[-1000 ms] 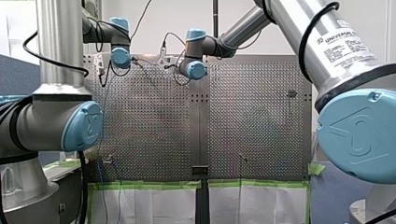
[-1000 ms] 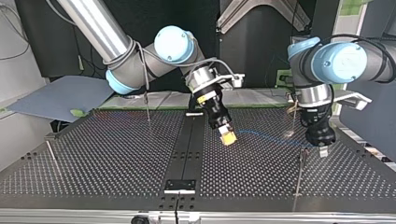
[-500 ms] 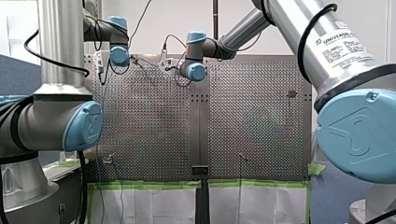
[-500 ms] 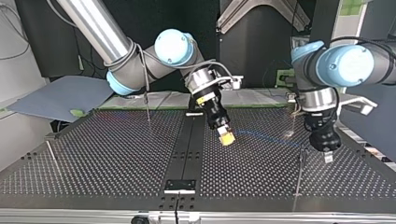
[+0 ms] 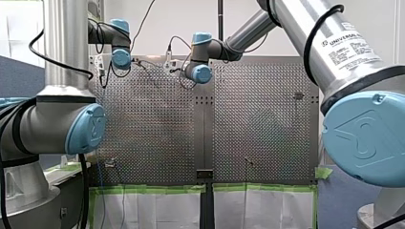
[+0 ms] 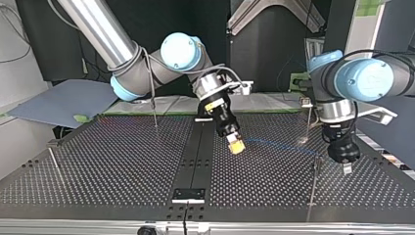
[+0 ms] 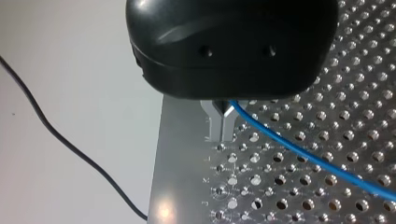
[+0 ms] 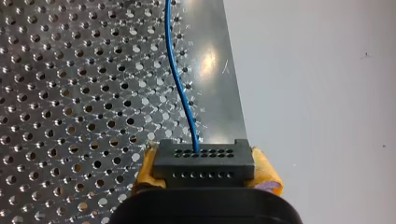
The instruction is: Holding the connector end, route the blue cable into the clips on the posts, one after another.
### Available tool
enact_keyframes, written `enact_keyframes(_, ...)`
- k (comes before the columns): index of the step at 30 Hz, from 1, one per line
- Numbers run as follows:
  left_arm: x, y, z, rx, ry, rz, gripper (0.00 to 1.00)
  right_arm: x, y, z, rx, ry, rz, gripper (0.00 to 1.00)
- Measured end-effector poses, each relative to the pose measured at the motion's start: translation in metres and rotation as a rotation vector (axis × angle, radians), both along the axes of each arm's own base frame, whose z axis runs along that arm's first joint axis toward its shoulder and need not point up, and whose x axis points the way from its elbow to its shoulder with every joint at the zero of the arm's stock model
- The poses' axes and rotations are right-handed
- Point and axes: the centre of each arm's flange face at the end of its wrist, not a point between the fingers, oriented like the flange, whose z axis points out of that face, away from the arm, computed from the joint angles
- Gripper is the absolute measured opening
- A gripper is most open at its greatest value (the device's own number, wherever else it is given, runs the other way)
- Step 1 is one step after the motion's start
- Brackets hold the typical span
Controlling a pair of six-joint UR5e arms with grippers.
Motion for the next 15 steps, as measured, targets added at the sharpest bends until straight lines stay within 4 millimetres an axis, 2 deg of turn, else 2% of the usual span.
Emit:
enact_keyframes(8, 0.008, 0.007, 0.002, -0.011, -0.031, -0.034, 0.00, -0.003, -0.010, -0.002, -0.002, -0.001, -0.010, 0.00)
enact_keyframes(15, 0.028, 0.011, 0.000, -0.031, -0.031, -0.085, 0.00, -0.004, -0.017, 0.002, -0.012, -0.006, -0.012, 0.00)
